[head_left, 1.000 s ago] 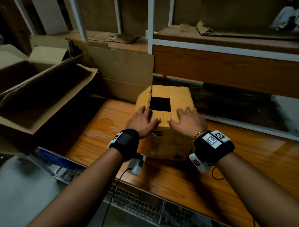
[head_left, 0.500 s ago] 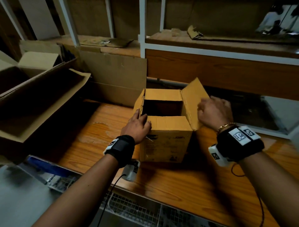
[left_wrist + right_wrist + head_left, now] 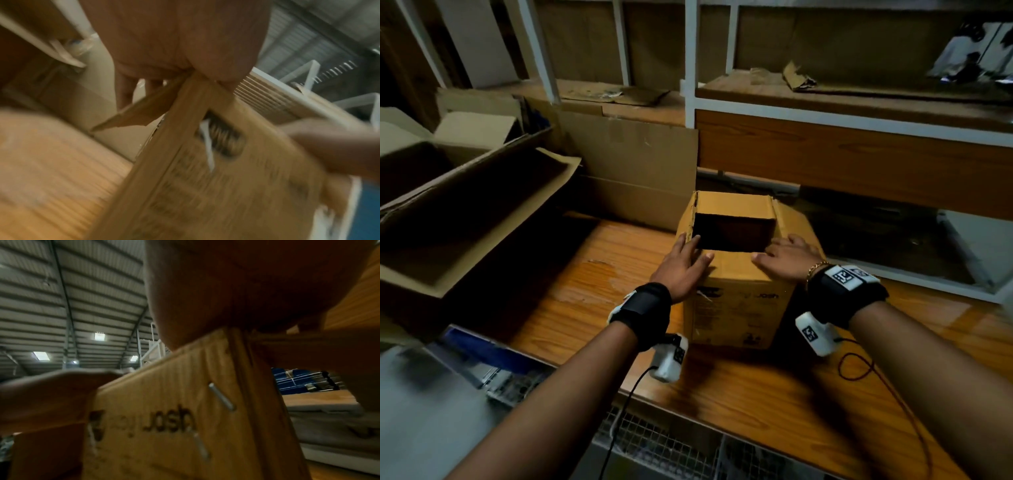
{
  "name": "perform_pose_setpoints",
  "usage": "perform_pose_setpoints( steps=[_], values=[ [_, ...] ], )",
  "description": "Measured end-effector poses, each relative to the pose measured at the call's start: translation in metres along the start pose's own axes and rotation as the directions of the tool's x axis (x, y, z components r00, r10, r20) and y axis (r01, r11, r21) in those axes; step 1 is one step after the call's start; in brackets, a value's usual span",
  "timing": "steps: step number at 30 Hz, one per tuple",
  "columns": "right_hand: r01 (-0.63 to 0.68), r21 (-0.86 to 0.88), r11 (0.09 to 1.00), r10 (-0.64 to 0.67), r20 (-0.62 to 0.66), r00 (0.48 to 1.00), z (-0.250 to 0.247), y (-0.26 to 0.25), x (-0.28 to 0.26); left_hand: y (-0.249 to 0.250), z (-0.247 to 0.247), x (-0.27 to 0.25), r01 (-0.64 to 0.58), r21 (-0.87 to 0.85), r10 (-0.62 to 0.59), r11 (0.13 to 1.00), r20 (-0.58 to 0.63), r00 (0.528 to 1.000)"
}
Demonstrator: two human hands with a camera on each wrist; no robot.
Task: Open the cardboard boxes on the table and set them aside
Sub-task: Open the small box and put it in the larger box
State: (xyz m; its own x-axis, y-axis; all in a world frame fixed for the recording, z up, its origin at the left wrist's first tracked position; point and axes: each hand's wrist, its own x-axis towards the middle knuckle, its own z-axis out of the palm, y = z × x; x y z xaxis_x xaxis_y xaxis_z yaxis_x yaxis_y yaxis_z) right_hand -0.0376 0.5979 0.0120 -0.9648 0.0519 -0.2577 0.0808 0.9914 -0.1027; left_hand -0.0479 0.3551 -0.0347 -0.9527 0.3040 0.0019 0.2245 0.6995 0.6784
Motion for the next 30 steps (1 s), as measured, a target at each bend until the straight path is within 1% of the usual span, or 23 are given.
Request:
perform_pose_setpoints(
  steps=[1,2,3,5,6,7,8,9,11,12,13,14,15,16,17,19,21,23,24,25,27,28,30],
  values=[
    [-0.028,0.065,0.997,0.028,0.002,1.0,-0.004,-0.002,0.003,0.001,-0.004,-0.002,0.006,-0.066,-0.004,0.998,0.02,1.0],
    [-0.05,0.214,0.975,0.057,-0.025,0.998,-0.013,-0.002,0.003,0.003,-0.008,-0.003,0.019,-0.143,-0.014,0.99,0.036,0.999],
    [-0.044,0.399,0.916,0.078,-0.07,0.994,-0.022,-0.001,0.001,0.006,-0.013,-0.005,0.043,-0.242,-0.034,0.969,0.04,0.999],
    [0.027,0.728,0.685,0.116,-0.145,0.983,-0.042,0.004,-0.006,0.012,-0.024,-0.01,0.122,-0.495,-0.104,0.86,0.063,0.993],
    [0.038,0.81,0.586,0.121,-0.133,0.984,-0.049,0.01,-0.012,0.015,-0.027,-0.013,0.133,-0.603,-0.113,0.786,0.071,0.991],
    [0.043,0.852,0.522,0.085,-0.102,0.991,-0.053,0.017,-0.018,0.013,-0.03,-0.014,0.148,-0.641,-0.131,0.753,0.075,0.989],
    [0.045,0.861,0.507,0.01,-0.058,0.998,-0.054,0.024,-0.024,0.014,-0.031,-0.014,0.139,-0.643,-0.124,0.753,0.069,0.99],
    [0.056,0.84,0.539,-0.099,-0.004,0.995,-0.052,0.03,-0.029,0.012,-0.029,-0.013,0.144,-0.609,-0.109,0.78,0.094,0.99],
    [0.11,0.657,0.746,-0.293,0.176,0.94,-0.044,0.036,-0.04,0.005,-0.024,-0.011,0.133,-0.484,-0.053,0.865,0.175,0.983],
    [0.159,0.483,0.861,-0.323,0.276,0.905,-0.035,0.036,-0.044,-0.001,-0.021,-0.008,0.105,-0.371,-0.028,0.923,0.206,0.978],
    [0.21,0.268,0.94,-0.293,0.327,0.898,-0.024,0.035,-0.045,-0.007,-0.016,-0.006,0.06,-0.235,-0.004,0.97,0.231,0.973],
    [0.237,0.05,0.97,-0.241,0.296,0.924,-0.008,0.033,-0.047,-0.011,-0.01,-0.005,0.006,-0.119,0.021,0.993,0.228,0.973],
    [0.258,-0.102,0.961,-0.237,0.181,0.955,0.006,0.027,-0.049,-0.014,-0.008,-0.005,-0.032,-0.047,0.04,0.998,0.185,0.982],
    [0.248,-0.164,0.955,-0.245,0.037,0.969,0.02,0.024,-0.051,-0.012,-0.006,-0.007,-0.062,-0.013,0.063,0.998,0.131,0.989],
    [0.229,-0.159,0.96,-0.246,-0.095,0.965,0.03,0.02,-0.054,-0.014,-0.004,-0.006,-0.071,-0.003,0.071,0.997,0.091,0.993],
    [0.195,-0.099,0.976,-0.213,-0.235,0.948,0.038,0.015,-0.056,-0.018,-0.005,-0.002,-0.077,0.046,0.074,0.996,0.067,0.995],
    [0.188,-0.122,0.975,-0.214,-0.262,0.941,0.039,0.005,-0.059,-0.016,-0.013,0.002,-0.102,0.208,0.096,0.973,0.038,0.995],
    [0.208,-0.128,0.97,-0.235,-0.263,0.936,0.045,-0.011,-0.056,-0.003,-0.019,0.001,-0.18,0.394,0.209,0.901,-0.03,0.978],
    [0.229,-0.109,0.967,-0.25,-0.265,0.931,0.047,-0.021,-0.054,0.007,-0.02,0.0,-0.218,0.437,0.261,0.873,-0.041,0.964],
    [0.259,-0.073,0.963,-0.269,-0.249,0.93,0.047,-0.031,-0.052,0.018,-0.018,-0.003,-0.245,0.441,0.283,0.863,-0.02,0.959],
    [0.318,0.003,0.948,-0.313,-0.164,0.935,0.041,-0.05,-0.05,0.035,-0.008,-0.01,-0.259,0.38,0.241,0.888,0.096,0.966],
    [0.33,0.007,0.944,-0.328,-0.091,0.94,0.036,-0.055,-0.049,0.038,-0.003,-0.014,-0.25,0.353,0.21,0.902,0.148,0.966],
    [0.325,-0.055,0.944,-0.322,0.046,0.945,0.025,-0.055,-0.042,0.033,0.001,-0.017,-0.237,0.348,0.188,0.907,0.17,0.967]
  ],
)
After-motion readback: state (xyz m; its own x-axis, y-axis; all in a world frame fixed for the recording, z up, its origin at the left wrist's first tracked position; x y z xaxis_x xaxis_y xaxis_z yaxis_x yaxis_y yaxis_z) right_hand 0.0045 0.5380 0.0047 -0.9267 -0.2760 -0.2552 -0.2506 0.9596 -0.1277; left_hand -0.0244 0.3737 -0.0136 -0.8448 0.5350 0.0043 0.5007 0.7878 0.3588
